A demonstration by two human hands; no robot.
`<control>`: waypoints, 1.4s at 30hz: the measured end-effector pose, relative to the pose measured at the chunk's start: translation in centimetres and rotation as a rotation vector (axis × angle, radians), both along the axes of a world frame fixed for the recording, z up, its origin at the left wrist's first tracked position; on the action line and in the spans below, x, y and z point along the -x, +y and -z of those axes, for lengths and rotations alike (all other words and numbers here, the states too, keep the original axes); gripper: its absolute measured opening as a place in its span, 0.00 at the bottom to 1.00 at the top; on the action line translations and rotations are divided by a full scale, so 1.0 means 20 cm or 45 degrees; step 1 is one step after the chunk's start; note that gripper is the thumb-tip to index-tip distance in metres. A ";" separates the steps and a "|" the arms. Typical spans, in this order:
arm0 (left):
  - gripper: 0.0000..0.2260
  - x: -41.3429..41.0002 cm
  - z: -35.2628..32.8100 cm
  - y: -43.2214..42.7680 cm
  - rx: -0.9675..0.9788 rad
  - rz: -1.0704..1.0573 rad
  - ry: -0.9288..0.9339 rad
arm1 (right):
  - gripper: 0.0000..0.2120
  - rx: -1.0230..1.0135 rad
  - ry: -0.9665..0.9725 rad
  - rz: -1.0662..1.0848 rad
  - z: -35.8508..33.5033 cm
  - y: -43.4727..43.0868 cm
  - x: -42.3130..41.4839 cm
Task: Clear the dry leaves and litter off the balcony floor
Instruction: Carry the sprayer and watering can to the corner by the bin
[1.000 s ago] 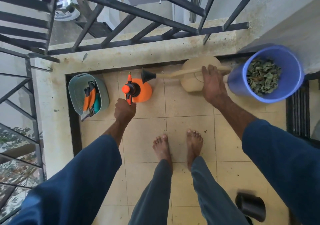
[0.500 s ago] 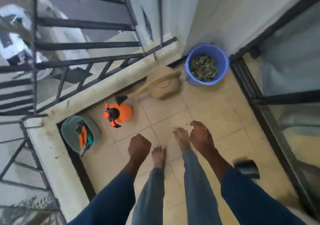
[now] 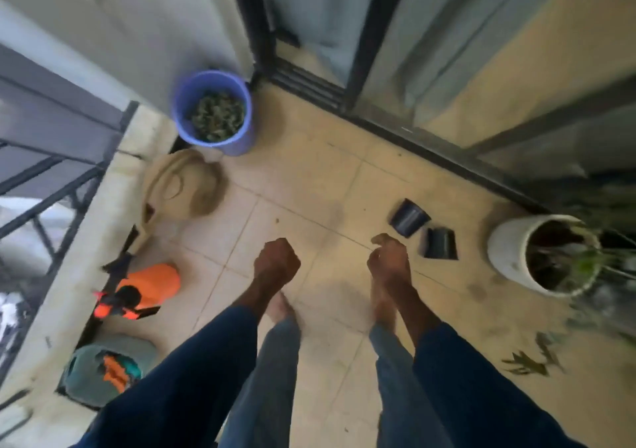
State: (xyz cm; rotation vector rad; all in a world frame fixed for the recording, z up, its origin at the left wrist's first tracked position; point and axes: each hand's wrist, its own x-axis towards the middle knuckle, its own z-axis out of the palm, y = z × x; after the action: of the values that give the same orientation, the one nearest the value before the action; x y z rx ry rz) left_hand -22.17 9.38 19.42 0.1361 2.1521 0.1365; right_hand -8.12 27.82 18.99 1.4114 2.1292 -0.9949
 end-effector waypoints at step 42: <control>0.07 -0.82 1.41 1.92 -0.494 0.483 0.379 | 0.10 -0.229 0.226 0.804 1.33 1.36 -1.07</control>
State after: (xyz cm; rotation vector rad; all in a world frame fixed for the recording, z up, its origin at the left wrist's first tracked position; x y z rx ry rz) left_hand -5.75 47.79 -8.75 0.8282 2.3256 0.3278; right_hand 13.38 55.03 -7.57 2.2412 1.9583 -1.1989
